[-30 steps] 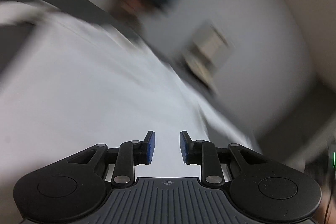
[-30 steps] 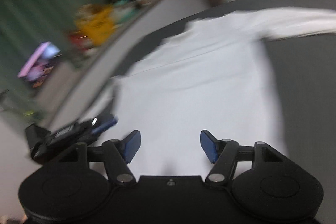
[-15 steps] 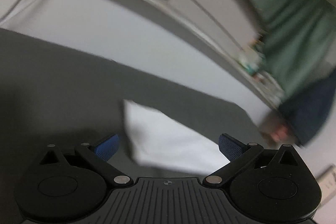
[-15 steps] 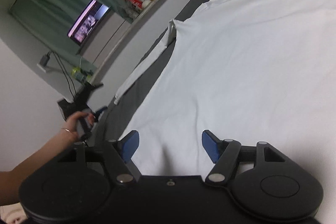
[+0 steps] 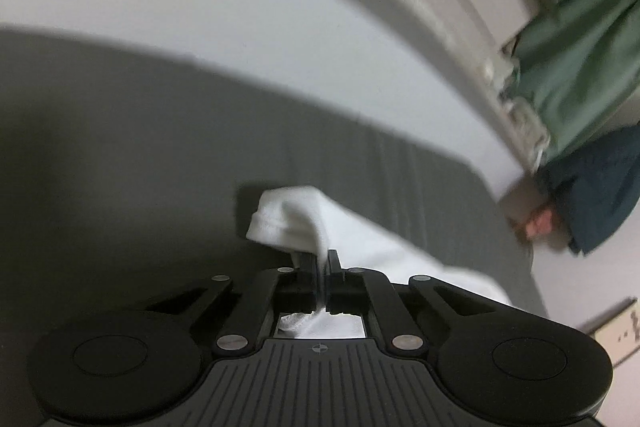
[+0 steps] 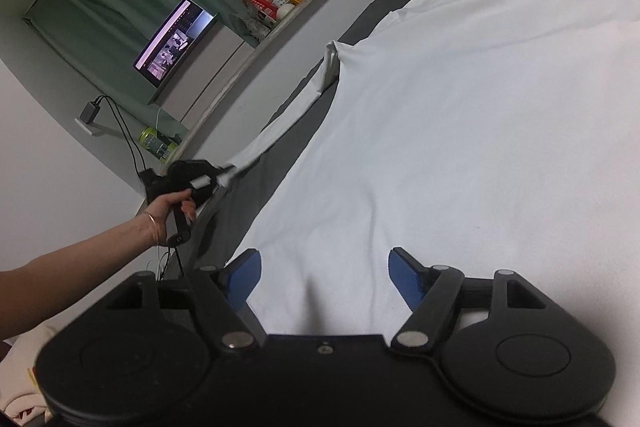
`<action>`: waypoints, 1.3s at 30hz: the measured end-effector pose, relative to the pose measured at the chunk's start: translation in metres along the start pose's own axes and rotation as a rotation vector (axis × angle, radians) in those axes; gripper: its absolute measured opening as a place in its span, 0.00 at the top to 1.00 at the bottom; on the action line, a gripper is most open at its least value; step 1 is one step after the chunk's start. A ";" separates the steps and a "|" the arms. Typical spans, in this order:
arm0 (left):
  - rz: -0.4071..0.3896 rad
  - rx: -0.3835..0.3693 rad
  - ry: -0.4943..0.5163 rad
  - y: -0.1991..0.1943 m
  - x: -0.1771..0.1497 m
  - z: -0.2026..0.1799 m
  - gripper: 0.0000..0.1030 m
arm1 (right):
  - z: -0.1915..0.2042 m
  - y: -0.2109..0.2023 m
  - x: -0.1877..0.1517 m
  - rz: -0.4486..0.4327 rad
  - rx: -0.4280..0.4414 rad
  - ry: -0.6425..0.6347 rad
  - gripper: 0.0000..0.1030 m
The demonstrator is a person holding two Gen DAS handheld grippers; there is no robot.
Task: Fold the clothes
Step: 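Grasp the sleeve cuff of the white shirt with the left gripper, then lift the sleeve with the left gripper and fold it across the shirt body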
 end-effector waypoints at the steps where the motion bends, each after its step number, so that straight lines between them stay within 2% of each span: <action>1: -0.062 -0.030 0.046 -0.010 0.008 -0.010 0.97 | 0.000 -0.001 -0.001 0.000 -0.001 -0.001 0.32; 3: -0.184 -0.093 0.147 -0.033 0.022 -0.030 0.97 | 0.000 -0.002 -0.001 0.001 -0.004 0.000 0.32; 4: -0.142 -0.060 0.159 -0.027 0.018 -0.025 0.97 | 0.000 -0.001 -0.001 0.000 -0.004 0.001 0.32; 6: -0.010 0.039 0.164 -0.009 0.005 -0.007 0.97 | 0.000 -0.001 -0.001 0.000 -0.003 0.002 0.30; 8: 0.048 0.098 0.164 0.001 -0.005 0.007 0.97 | 0.001 -0.001 -0.001 0.000 -0.003 0.002 0.30; 12: 0.078 0.153 0.184 0.014 -0.012 0.017 0.97 | 0.000 -0.003 -0.002 0.002 -0.003 0.000 0.30; 15: -0.003 0.142 0.226 0.008 0.007 0.003 0.97 | 0.000 -0.003 -0.002 0.002 -0.005 -0.001 0.30; 19: 0.108 0.196 0.266 0.022 0.010 0.001 0.97 | 0.000 -0.003 -0.001 0.002 -0.004 -0.003 0.29; 22: 0.092 0.173 0.261 0.026 0.015 -0.008 0.97 | 0.001 -0.003 -0.001 0.003 -0.001 -0.002 0.28; 25: 0.027 0.087 0.209 0.012 0.031 -0.019 0.97 | 0.001 -0.002 -0.001 0.004 -0.001 0.002 0.28; 27: -0.019 0.014 0.181 0.008 0.041 -0.039 0.97 | 0.001 -0.002 0.000 0.004 -0.003 0.012 0.27; 30: -0.072 -0.170 0.150 -0.015 0.044 -0.089 0.97 | 0.001 -0.003 0.002 0.001 -0.012 0.032 0.25; 33: -0.081 -0.363 0.184 -0.025 0.040 -0.172 0.97 | 0.000 -0.005 0.004 -0.010 -0.024 0.053 0.25; 35: -0.081 -0.538 0.239 -0.047 0.024 -0.233 0.97 | -0.002 -0.008 0.008 -0.026 -0.038 0.067 0.25; 37: -0.065 -0.716 0.324 -0.079 -0.009 -0.292 0.97 | -0.004 -0.019 0.017 -0.077 -0.054 0.089 0.25; 39: 0.008 -0.842 0.430 -0.103 -0.064 -0.338 0.97 | -0.007 -0.037 0.033 -0.160 -0.053 0.124 0.25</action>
Point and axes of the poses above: each gripper's, at about its wrist camera, not at the fingertips, and y roughly the way its jaws point, z to its left, x to its top, the point moved 10 cm from there along y, roughly the way its jaws point, and after that the axes turned 1 degree about -x, right-handed, at the moved point
